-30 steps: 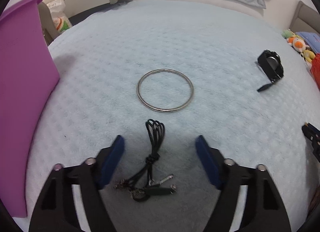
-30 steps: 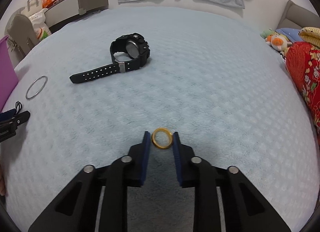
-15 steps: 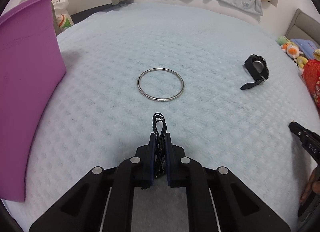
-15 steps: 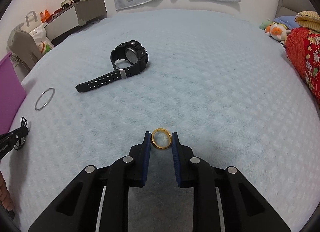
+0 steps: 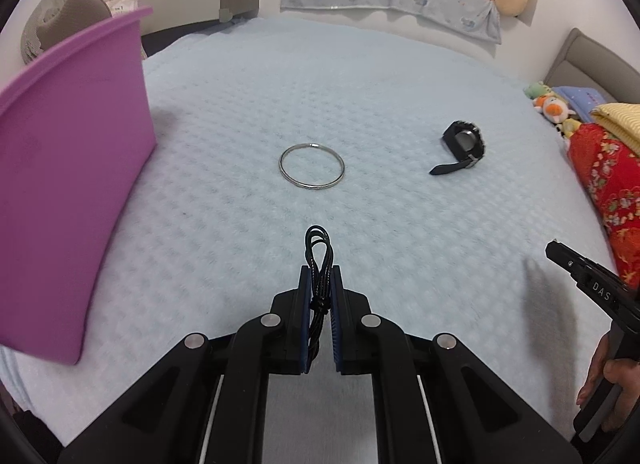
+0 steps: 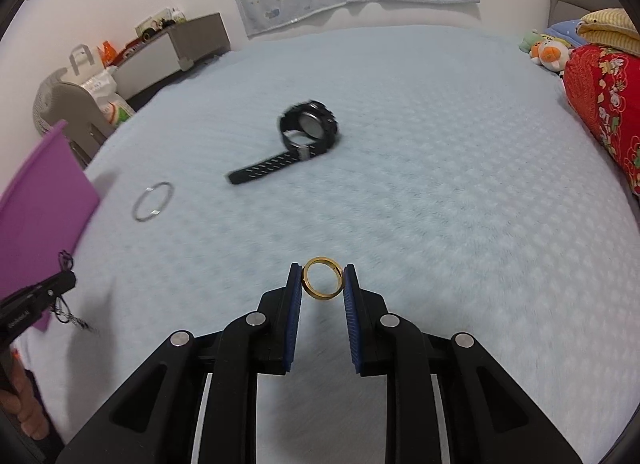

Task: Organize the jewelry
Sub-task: 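Carry the gold ring and cord keychain over the pink tub with both tools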

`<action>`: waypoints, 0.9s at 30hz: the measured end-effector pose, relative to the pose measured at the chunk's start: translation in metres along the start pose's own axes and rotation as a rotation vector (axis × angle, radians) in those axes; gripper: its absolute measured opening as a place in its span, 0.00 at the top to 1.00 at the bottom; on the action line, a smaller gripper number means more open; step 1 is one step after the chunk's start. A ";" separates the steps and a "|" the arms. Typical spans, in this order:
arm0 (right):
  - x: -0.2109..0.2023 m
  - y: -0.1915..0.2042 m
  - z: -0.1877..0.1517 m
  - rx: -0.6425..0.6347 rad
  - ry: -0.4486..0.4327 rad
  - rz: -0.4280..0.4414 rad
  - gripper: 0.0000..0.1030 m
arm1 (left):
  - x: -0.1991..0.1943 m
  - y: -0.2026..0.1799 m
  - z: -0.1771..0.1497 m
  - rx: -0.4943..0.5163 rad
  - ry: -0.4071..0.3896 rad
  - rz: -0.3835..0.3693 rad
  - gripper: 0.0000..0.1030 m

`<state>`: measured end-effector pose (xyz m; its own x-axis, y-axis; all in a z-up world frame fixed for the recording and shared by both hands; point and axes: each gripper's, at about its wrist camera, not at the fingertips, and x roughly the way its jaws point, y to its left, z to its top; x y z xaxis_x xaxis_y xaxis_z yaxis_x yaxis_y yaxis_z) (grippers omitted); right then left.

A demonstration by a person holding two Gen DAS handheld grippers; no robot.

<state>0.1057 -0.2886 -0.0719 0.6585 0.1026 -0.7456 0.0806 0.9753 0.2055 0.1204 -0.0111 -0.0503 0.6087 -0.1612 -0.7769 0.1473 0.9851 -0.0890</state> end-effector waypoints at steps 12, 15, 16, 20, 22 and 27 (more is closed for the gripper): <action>-0.077 0.096 0.006 -0.083 -0.070 0.119 0.80 | -0.094 0.040 0.012 -0.028 -0.118 -0.023 0.91; -0.092 0.134 0.020 -0.130 -0.093 0.182 0.80 | -0.119 0.058 0.022 -0.022 -0.160 -0.010 0.91; -0.096 0.147 0.025 -0.142 -0.102 0.205 0.80 | -0.125 0.064 0.025 -0.027 -0.171 -0.007 0.91; -0.101 0.202 0.047 -0.192 -0.124 0.308 0.80 | -0.154 0.106 0.041 -0.069 -0.216 0.025 0.91; -0.100 0.234 0.057 -0.220 -0.121 0.363 0.80 | -0.164 0.127 0.048 -0.088 -0.228 0.048 0.91; -0.090 0.313 0.074 -0.296 -0.096 0.467 0.80 | -0.180 0.187 0.064 -0.165 -0.235 0.124 0.91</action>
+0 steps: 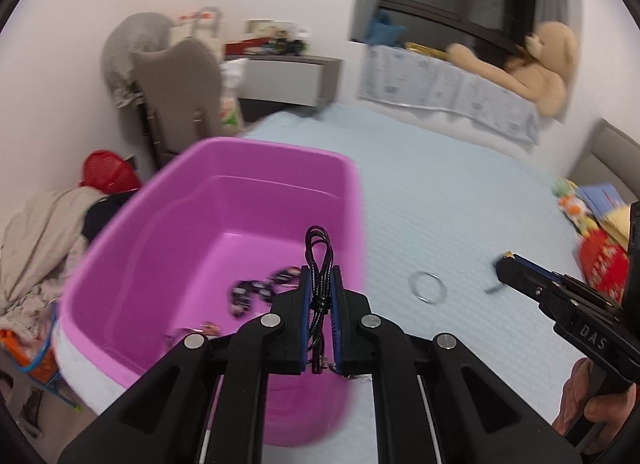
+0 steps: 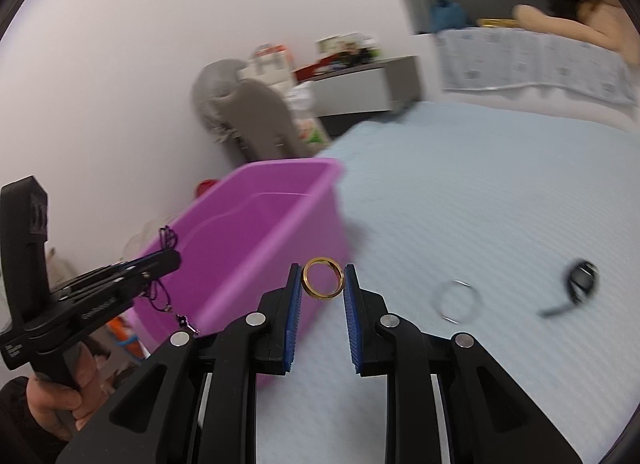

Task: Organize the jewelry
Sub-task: 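Carry the gold ring and cord keychain over the pink tub with both tools, then open both tools to drop the ring and keychain into the tub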

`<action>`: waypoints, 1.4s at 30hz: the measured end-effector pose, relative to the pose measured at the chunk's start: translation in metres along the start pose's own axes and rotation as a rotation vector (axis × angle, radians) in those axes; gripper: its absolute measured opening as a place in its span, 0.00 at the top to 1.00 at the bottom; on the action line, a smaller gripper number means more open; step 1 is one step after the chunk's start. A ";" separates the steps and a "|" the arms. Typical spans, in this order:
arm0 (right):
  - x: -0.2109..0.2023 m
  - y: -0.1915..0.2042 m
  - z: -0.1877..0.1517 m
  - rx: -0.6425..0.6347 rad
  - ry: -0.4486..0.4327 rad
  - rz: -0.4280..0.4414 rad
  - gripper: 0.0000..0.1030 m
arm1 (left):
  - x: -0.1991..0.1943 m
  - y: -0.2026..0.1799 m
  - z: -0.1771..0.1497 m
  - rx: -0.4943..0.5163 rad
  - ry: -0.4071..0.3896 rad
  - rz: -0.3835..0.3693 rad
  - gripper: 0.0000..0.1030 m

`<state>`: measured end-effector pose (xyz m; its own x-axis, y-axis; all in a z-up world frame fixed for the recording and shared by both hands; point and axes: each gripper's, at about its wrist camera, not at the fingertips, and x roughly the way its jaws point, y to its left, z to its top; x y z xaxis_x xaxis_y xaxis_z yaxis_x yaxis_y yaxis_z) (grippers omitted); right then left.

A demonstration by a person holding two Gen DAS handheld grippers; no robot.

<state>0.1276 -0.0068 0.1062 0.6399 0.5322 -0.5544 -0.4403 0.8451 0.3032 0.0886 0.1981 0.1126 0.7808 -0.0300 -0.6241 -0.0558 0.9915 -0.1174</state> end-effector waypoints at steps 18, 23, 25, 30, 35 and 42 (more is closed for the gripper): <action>0.155 0.098 0.047 -0.161 0.259 0.074 0.80 | 0.064 0.096 0.004 -0.147 0.175 0.100 0.91; 0.178 0.100 0.043 -0.193 0.305 0.020 0.79 | 0.080 0.108 -0.004 -0.186 0.252 0.125 0.88; 0.182 0.099 0.041 -0.194 0.308 -0.008 0.67 | 0.080 0.110 -0.009 -0.181 0.259 0.148 0.71; 0.178 0.093 0.043 -0.183 0.280 -0.030 0.50 | 0.063 0.105 -0.009 -0.153 0.189 0.199 0.25; 0.172 0.091 0.044 -0.183 0.270 -0.035 0.50 | 0.058 0.109 -0.008 -0.181 0.184 0.206 0.25; 0.165 0.092 0.042 -0.169 0.268 -0.018 0.50 | 0.050 0.109 -0.010 -0.194 0.175 0.212 0.23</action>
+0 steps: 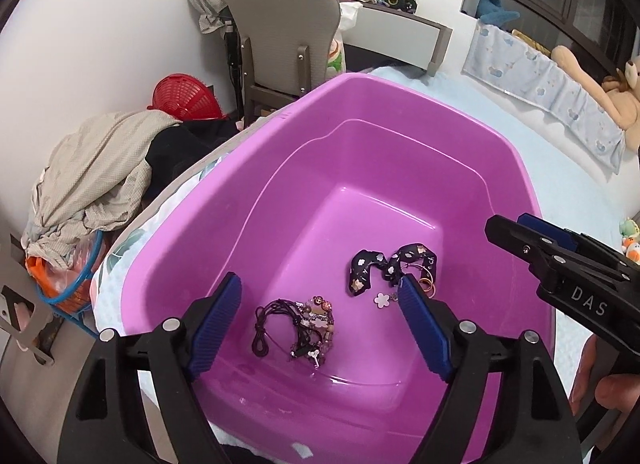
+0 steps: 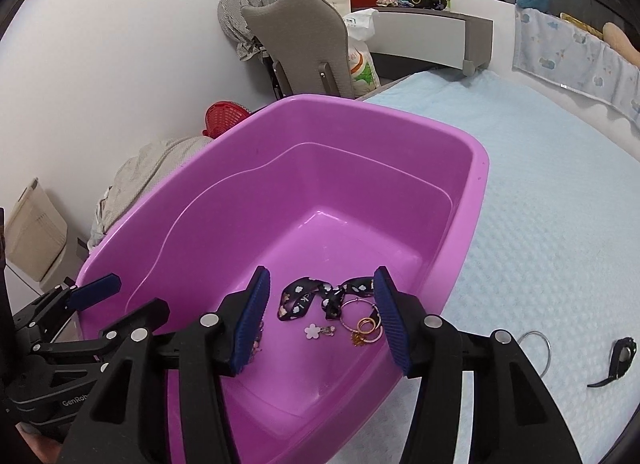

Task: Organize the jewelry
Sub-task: 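Open both tools to drop the ring and keychain into the tub, then move both tools back over the silver bangle and black watch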

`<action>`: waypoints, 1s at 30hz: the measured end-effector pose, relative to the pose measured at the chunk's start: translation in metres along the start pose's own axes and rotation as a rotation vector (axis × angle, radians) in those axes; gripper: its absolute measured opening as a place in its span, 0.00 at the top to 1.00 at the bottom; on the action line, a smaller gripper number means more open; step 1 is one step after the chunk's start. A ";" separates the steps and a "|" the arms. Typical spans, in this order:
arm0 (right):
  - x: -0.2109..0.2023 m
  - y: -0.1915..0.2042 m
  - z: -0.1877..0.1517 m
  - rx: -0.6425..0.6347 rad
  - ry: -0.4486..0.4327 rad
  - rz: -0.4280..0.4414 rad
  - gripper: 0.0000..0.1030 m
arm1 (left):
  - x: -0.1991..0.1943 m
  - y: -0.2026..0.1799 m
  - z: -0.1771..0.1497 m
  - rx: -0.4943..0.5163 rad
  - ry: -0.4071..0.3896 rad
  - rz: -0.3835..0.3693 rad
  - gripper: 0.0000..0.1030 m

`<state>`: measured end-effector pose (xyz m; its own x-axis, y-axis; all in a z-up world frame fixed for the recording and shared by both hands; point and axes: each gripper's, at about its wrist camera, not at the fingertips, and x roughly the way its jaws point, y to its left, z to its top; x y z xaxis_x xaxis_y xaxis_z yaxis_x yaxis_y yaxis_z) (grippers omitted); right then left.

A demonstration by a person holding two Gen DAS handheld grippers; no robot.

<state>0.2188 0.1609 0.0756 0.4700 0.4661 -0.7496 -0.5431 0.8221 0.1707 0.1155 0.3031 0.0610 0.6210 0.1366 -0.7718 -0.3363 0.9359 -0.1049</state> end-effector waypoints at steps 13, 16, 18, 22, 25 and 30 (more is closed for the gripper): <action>-0.016 0.003 -0.008 0.007 -0.023 0.018 0.49 | -0.019 0.000 -0.004 -0.001 -0.026 0.014 0.23; -0.019 0.003 -0.011 0.010 -0.026 0.021 0.49 | -0.025 -0.002 -0.005 0.006 -0.035 0.023 0.23; -0.021 0.003 -0.013 0.012 -0.024 0.026 0.49 | -0.030 -0.003 -0.006 0.010 -0.044 0.027 0.23; -0.028 0.000 -0.017 0.015 -0.031 0.029 0.49 | -0.035 -0.006 -0.009 0.022 -0.057 0.041 0.23; -0.035 -0.004 -0.022 0.025 -0.037 0.028 0.48 | -0.038 -0.007 -0.011 0.021 -0.058 0.042 0.23; -0.050 -0.011 -0.036 0.031 -0.055 0.012 0.48 | -0.045 -0.012 -0.015 0.021 -0.067 0.038 0.23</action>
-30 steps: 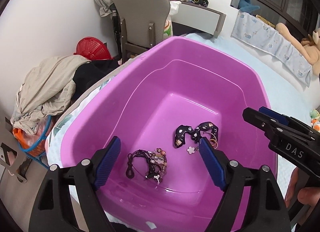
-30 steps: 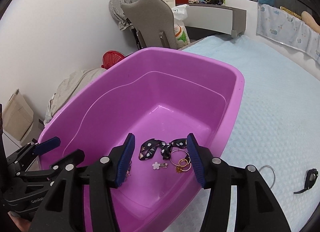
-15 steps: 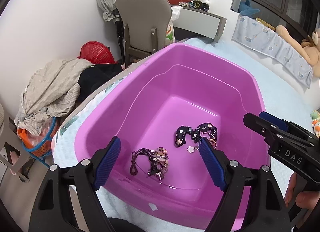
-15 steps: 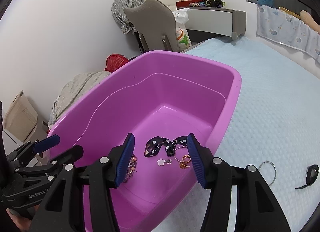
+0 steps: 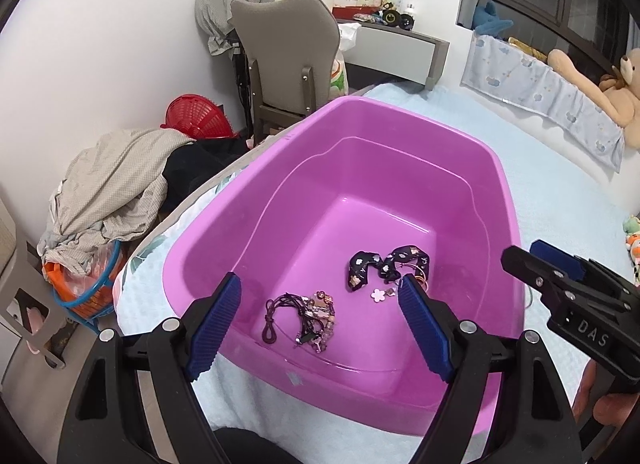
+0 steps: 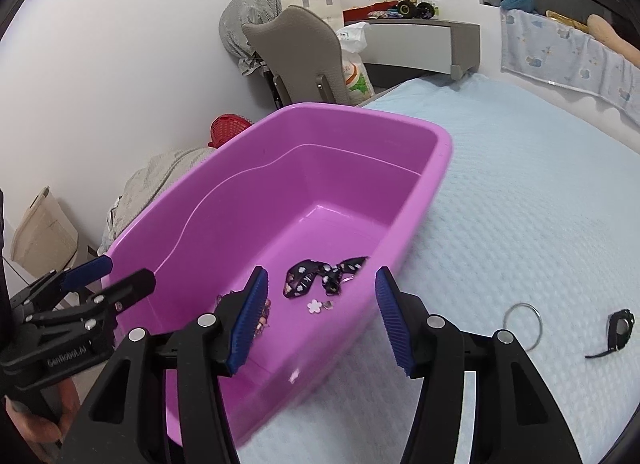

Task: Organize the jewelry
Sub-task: 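Move both tools back over the silver bangle and black watch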

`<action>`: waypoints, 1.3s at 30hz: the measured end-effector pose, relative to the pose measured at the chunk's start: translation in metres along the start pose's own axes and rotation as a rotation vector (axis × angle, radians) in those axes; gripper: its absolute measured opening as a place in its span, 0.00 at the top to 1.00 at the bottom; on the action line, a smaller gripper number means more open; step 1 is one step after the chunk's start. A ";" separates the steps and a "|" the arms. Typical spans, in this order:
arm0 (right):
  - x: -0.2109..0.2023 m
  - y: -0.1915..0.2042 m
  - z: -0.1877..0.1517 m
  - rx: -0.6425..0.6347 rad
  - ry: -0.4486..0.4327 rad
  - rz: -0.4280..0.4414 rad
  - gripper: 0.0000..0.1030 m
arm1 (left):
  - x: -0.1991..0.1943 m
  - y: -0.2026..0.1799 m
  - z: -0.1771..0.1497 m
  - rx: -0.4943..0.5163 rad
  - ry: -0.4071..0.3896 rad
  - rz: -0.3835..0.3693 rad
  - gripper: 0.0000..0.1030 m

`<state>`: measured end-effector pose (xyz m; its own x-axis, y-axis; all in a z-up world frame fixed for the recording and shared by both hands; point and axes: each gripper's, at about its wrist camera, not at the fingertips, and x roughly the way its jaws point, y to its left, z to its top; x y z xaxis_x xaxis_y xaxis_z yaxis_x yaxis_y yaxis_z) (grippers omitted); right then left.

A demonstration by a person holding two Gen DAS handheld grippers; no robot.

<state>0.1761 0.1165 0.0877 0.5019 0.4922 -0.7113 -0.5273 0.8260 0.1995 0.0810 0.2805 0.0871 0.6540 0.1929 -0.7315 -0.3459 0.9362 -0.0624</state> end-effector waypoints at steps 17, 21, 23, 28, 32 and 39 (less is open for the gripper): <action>-0.076 -0.047 -0.064 0.101 -0.075 -0.035 0.45 | -0.021 -0.042 -0.025 0.034 0.002 -0.062 0.22; -0.096 -0.063 -0.089 0.144 -0.086 -0.049 0.44 | -0.028 -0.060 -0.034 0.052 0.001 -0.098 0.22; -0.105 -0.074 -0.104 0.177 -0.092 -0.064 0.44 | -0.031 -0.070 -0.039 0.063 0.000 -0.115 0.22; -0.127 -0.104 -0.145 0.256 -0.090 -0.108 0.43 | -0.040 -0.103 -0.057 0.111 -0.002 -0.175 0.19; -0.140 -0.128 -0.174 0.319 -0.083 -0.143 0.43 | -0.041 -0.128 -0.073 0.153 0.013 -0.214 0.18; -0.167 -0.166 -0.217 0.388 -0.101 -0.221 0.36 | -0.045 -0.174 -0.099 0.229 0.018 -0.276 0.13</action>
<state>0.0314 -0.1626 0.0268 0.6480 0.3007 -0.6998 -0.1140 0.9467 0.3012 0.0452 0.0796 0.0641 0.6891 -0.0800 -0.7202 0.0033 0.9942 -0.1073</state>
